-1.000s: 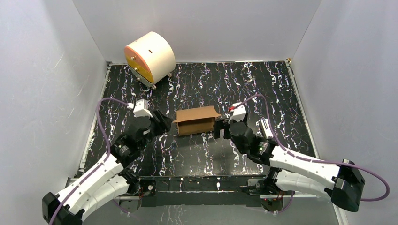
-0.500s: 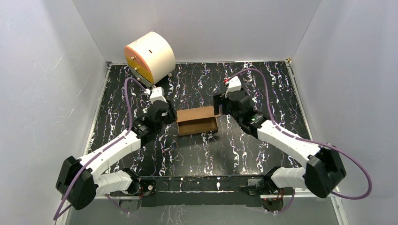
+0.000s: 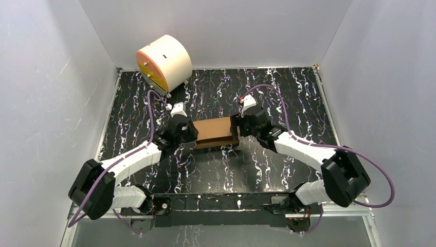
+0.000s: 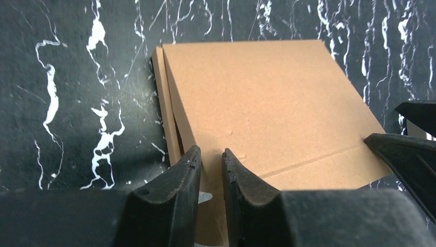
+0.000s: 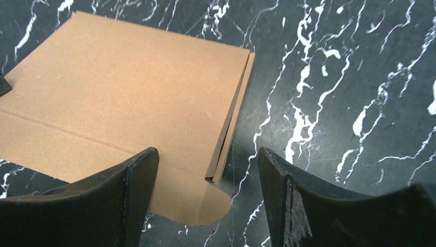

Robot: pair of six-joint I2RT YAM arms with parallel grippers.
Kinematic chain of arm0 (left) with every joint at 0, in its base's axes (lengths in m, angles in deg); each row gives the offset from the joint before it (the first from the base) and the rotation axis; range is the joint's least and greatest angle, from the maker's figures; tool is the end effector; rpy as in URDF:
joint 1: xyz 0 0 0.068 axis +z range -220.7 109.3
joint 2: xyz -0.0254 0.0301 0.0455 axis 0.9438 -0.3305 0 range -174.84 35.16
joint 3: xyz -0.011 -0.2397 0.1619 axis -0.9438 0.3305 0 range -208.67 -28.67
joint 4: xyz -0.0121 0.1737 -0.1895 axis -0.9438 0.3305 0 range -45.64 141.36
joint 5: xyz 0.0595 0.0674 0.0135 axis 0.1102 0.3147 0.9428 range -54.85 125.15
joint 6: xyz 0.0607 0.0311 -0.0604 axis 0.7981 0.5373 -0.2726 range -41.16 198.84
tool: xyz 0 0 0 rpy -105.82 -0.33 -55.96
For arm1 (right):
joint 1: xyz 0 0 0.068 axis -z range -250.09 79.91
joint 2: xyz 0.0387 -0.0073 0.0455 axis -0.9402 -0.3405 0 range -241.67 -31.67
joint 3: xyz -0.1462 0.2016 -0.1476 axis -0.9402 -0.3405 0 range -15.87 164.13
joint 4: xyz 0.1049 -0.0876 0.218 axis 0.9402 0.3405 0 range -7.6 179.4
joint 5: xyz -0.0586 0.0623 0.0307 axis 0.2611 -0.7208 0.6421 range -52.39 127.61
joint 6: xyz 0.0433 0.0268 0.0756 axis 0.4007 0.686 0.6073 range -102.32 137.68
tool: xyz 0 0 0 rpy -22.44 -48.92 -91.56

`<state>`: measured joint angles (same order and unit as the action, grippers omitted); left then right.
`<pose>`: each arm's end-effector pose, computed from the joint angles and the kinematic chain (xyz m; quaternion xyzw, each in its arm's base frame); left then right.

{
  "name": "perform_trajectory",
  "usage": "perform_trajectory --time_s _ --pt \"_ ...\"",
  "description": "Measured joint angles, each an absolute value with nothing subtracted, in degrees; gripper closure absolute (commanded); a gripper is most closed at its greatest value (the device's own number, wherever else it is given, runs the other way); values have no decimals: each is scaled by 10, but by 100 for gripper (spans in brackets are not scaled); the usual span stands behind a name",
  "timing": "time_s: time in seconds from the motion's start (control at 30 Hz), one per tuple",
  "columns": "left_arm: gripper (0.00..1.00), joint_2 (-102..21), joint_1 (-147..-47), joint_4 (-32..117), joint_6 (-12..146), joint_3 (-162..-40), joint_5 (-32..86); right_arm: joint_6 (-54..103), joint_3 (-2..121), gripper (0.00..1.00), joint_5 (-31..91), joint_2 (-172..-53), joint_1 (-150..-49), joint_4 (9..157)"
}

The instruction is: Fold the paper box

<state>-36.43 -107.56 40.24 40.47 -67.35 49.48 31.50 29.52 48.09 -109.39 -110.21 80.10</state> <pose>0.2521 -0.1638 0.2262 -0.0747 0.8531 -0.2232 0.4656 0.2613 0.2008 0.2332 -0.1517 0.8503 0.1552 0.4794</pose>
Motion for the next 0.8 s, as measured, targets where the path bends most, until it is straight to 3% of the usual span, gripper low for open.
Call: perform_trajectory --time_s 0.43,0.67,0.8 --pt "84 -376 -1073 337 355 -610 448 341 255 40 446 -1113 -1102 775" --pt "84 -387 -1071 313 329 -607 428 352 249 42 426 -1118 -1096 758" --pt "81 -387 -1068 306 315 -602 425 364 245 38 421 -1123 -1094 751"
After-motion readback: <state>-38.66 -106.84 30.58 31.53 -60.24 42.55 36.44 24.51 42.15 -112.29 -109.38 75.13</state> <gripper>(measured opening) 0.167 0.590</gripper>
